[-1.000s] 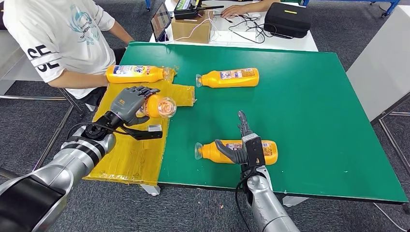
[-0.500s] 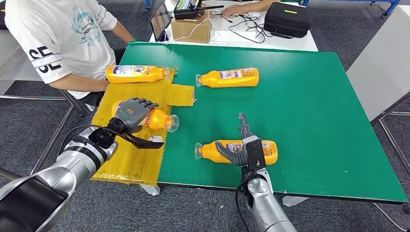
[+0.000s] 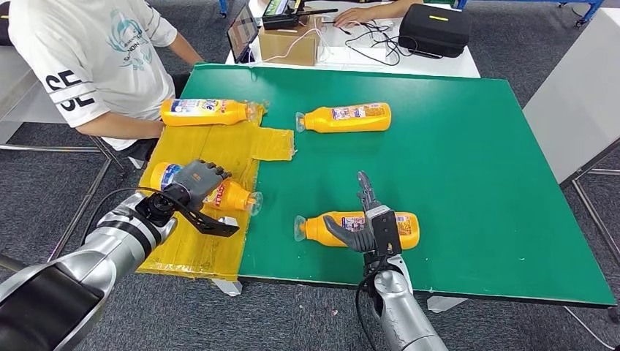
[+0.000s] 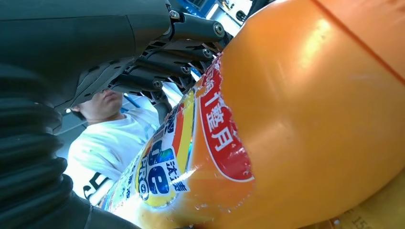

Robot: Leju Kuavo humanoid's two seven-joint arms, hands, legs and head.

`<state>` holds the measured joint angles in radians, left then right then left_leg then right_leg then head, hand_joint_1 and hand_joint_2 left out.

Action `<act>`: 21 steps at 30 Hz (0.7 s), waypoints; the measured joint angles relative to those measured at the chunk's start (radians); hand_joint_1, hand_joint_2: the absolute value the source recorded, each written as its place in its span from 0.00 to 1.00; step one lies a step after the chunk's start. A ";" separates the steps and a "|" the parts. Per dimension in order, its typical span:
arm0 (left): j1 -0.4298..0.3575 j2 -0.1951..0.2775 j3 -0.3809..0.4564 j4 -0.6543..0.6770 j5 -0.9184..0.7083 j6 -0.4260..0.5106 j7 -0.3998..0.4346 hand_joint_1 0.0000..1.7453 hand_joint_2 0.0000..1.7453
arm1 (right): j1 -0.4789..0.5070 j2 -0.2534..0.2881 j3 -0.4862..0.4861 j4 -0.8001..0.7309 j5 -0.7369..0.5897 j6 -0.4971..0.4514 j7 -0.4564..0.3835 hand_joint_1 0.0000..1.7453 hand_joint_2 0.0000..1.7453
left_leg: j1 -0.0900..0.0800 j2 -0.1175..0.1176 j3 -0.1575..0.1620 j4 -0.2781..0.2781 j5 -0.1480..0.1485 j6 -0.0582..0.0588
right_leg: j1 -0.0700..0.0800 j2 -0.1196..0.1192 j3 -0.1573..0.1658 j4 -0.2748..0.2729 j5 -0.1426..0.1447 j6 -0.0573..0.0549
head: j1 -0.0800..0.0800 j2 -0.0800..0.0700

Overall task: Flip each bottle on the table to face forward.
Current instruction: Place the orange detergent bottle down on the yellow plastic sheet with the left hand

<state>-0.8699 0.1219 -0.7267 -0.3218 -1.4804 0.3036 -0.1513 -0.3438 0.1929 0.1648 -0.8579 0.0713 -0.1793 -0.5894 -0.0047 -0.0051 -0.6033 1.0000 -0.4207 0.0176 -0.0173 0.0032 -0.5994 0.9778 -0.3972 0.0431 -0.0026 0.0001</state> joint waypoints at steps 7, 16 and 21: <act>-0.007 -0.002 -0.014 0.008 -0.002 -0.005 -0.001 1.00 1.00 | 0.000 0.000 0.000 0.000 0.000 0.000 0.000 0.00 1.00 | 0.000 0.000 0.000 0.000 0.000 0.000 | 0.000 0.000 0.000 0.000 0.000 0.000 | 0.000 0.000; -0.024 -0.006 -0.019 0.020 -0.004 -0.102 -0.055 1.00 1.00 | -0.009 0.004 0.001 0.007 0.001 0.020 -0.002 0.00 1.00 | 0.000 0.000 0.001 0.000 0.000 0.000 | 0.000 0.000 0.001 0.000 0.000 0.000 | 0.000 0.000; -0.029 -0.009 -0.018 0.023 0.027 -0.120 -0.077 0.08 1.00 | -0.029 0.010 0.005 0.025 0.000 0.027 -0.011 0.00 1.00 | 0.000 0.000 0.002 0.000 0.000 0.000 | 0.000 0.000 0.001 0.000 0.000 0.000 | 0.000 0.000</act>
<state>-0.8984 0.1133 -0.7449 -0.2986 -1.4529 0.1834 -0.2278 -0.3731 0.2025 0.1695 -0.8329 0.0717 -0.1518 -0.6002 -0.0047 -0.0051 -0.6016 0.9999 -0.4207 0.0176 -0.0173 0.0032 -0.5979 0.9781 -0.3971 0.0431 -0.0027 0.0000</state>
